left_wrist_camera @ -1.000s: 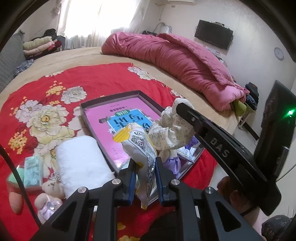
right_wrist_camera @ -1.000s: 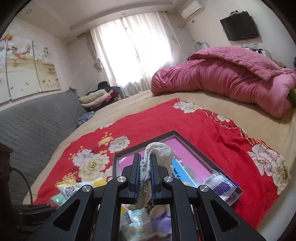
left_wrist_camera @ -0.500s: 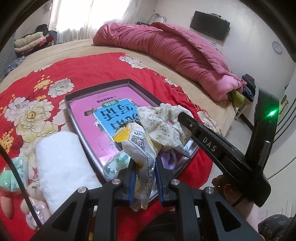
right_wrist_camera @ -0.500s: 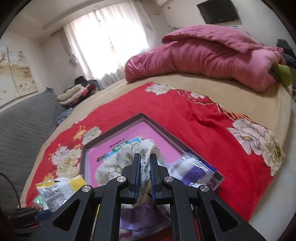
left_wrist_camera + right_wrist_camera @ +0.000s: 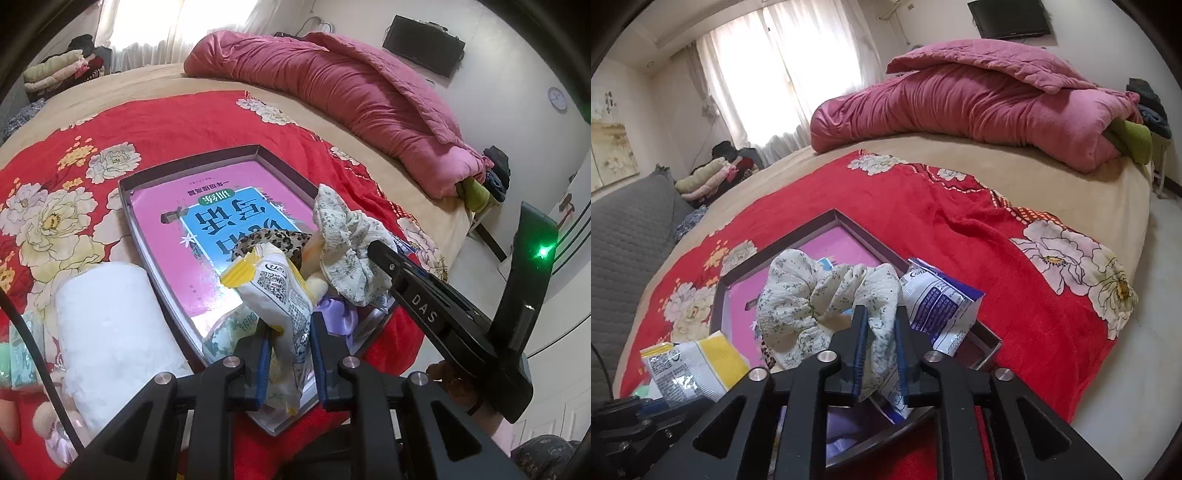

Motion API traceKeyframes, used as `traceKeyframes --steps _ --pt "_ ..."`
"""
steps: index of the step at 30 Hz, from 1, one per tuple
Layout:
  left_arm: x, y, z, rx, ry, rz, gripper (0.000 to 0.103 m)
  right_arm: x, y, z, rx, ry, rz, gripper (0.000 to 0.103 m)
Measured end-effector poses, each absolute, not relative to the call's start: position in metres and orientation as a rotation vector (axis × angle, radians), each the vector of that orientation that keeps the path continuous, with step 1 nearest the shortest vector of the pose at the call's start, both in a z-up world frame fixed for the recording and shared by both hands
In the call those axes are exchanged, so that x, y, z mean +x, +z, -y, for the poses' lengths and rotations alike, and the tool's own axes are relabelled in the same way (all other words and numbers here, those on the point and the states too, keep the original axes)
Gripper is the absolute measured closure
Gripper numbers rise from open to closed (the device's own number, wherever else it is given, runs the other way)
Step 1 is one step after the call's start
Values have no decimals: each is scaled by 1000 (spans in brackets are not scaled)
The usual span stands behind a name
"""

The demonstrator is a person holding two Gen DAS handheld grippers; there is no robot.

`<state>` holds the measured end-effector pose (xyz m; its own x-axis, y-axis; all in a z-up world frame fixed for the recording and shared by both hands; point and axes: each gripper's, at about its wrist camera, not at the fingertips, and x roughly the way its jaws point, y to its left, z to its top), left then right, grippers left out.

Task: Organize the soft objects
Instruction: 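Release the scrunchie with the right tool while the left tool releases the snack bag in the tray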

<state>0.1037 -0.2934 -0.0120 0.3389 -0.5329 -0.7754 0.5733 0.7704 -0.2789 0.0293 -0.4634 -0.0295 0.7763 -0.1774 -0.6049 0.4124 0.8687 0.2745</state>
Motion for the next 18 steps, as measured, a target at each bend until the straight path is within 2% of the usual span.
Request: traceKeyframes --steps 3,5,10,18 --pt "106 -13 294 51 -718 -992 83 28 -29 464 417 -323 -598 73" --pt "107 -14 294 50 -720 -993 83 26 -29 464 422 -319 -592 71" --pt "111 -16 295 45 -722 -1003 82 22 -24 461 398 -338 -575 51" --pt "117 -19 295 37 -714 -1019 81 22 -13 448 307 -355 -556 44"
